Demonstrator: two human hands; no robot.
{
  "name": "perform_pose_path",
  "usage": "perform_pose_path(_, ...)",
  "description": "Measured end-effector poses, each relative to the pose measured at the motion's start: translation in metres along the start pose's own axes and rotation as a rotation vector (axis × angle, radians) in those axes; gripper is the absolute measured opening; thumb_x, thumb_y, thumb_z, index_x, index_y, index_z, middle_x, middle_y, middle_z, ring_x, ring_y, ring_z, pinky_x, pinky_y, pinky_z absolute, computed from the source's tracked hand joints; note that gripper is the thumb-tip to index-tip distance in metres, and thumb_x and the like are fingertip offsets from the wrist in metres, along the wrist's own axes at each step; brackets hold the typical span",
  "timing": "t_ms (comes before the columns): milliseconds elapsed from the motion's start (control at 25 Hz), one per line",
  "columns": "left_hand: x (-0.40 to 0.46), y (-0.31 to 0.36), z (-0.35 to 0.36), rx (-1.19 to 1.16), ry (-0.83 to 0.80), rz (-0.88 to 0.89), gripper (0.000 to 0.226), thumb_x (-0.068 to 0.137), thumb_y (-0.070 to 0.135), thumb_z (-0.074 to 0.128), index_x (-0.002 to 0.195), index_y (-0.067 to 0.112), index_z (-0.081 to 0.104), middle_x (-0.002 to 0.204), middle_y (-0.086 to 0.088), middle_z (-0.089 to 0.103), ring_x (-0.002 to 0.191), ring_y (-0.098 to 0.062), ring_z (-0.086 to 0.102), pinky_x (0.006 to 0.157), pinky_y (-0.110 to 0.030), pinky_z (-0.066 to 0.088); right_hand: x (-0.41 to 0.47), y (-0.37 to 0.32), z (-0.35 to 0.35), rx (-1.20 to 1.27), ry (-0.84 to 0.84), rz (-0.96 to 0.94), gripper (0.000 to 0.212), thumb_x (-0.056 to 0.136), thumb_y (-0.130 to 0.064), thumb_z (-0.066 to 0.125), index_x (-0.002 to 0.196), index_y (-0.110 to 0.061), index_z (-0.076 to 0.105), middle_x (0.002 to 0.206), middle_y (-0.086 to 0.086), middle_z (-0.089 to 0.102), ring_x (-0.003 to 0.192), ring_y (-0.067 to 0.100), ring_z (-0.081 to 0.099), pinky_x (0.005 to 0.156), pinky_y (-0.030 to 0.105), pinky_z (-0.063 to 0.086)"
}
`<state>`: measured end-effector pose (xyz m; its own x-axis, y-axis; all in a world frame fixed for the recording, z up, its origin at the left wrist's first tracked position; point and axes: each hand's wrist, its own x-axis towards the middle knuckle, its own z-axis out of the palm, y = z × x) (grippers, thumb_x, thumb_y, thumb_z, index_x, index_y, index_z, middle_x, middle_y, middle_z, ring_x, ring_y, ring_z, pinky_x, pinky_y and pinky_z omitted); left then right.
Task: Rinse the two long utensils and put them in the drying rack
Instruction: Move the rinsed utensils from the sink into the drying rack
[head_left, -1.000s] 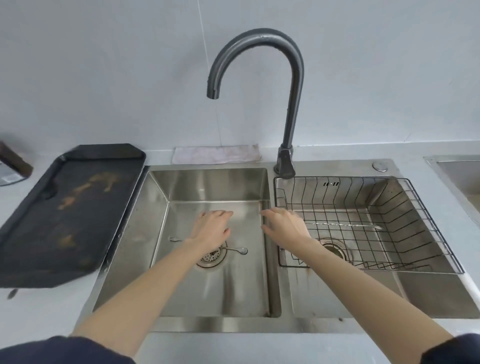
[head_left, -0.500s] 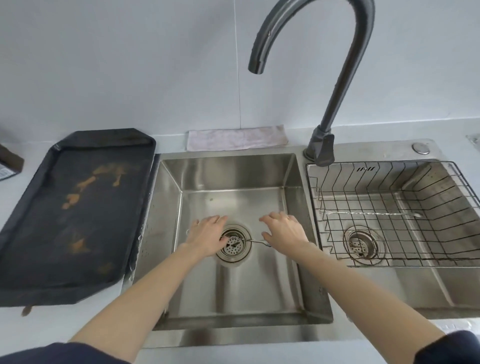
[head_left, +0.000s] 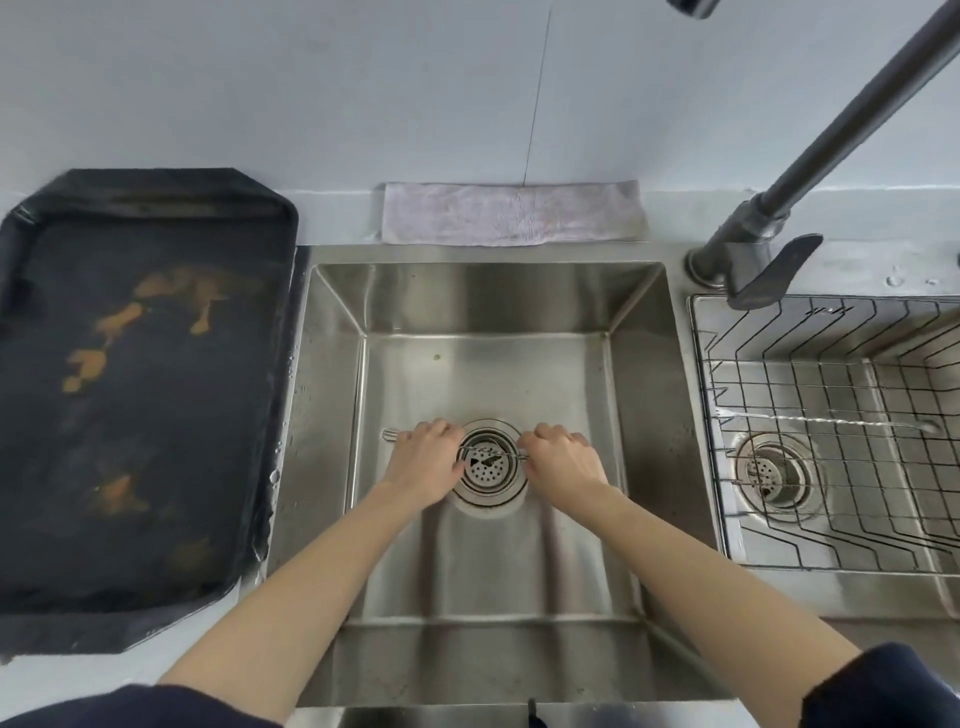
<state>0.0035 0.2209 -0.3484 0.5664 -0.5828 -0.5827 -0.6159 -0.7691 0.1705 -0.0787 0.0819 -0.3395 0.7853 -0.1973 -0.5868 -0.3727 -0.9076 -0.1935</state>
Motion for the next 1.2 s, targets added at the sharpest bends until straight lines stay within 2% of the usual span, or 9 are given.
perform_pose_path(120,0.012,-0.005,0.012,-0.022,-0.040,-0.003,0.045,0.093,0.024,0.047,0.136,0.016,0.042,0.138,-0.008,0.047,0.127,-0.028,0.043,0.106,-0.042,0.035,0.017,-0.004,0.011,0.015,-0.038,0.000,0.035,0.093,-0.008,0.040,0.126,-0.008,0.051,0.129,0.015,0.051,0.121,0.032,0.046,0.102,0.041,0.038)
perform_pose_path(520,0.038,-0.008,0.030,-0.023,-0.031,-0.019,0.038,0.094,0.024,0.044,0.131,0.015,0.046,0.135,-0.007,0.042,0.125,-0.026,0.039,0.101,-0.039,0.036,0.046,-0.004,0.032,-0.023,-0.070,0.016,0.037,0.091,0.001,0.043,0.126,-0.010,0.050,0.131,0.013,0.048,0.119,0.031,0.046,0.093,0.037,0.043)
perform_pose_path(800,0.041,-0.003,0.032,0.010,0.021,-0.041,0.032,0.094,0.021,0.045,0.124,0.013,0.050,0.129,-0.006,0.047,0.122,-0.025,0.043,0.099,-0.037,0.036,0.045,0.001,0.035,0.009,-0.035,0.013,0.032,0.093,0.000,0.042,0.122,-0.009,0.052,0.128,0.012,0.049,0.119,0.029,0.047,0.090,0.039,0.046)
perform_pose_path(960,0.031,-0.003,0.026,-0.008,0.052,-0.043,0.030,0.095,0.021,0.044,0.123,0.014,0.052,0.127,-0.006,0.050,0.122,-0.025,0.043,0.098,-0.037,0.036,0.039,0.002,0.030,0.051,0.004,0.014,0.027,0.093,-0.002,0.045,0.115,-0.008,0.057,0.121,0.010,0.052,0.115,0.028,0.049,0.083,0.040,0.050)
perform_pose_path(1080,0.021,-0.002,0.017,-0.012,0.110,-0.039,0.029,0.095,0.018,0.042,0.122,0.016,0.055,0.125,-0.005,0.052,0.122,-0.024,0.043,0.098,-0.035,0.035,0.030,0.001,0.021,0.092,0.061,0.007,0.027,0.091,0.000,0.045,0.112,-0.008,0.060,0.115,0.011,0.054,0.112,0.029,0.051,0.082,0.044,0.054)
perform_pose_path(1200,0.010,0.002,0.003,-0.035,0.169,-0.025,0.028,0.095,0.019,0.041,0.119,0.017,0.056,0.124,-0.004,0.053,0.121,-0.023,0.043,0.098,-0.034,0.034,0.017,0.002,0.007,0.098,0.129,-0.025,0.026,0.092,-0.002,0.044,0.112,-0.008,0.059,0.114,0.011,0.054,0.110,0.030,0.053,0.081,0.041,0.052)
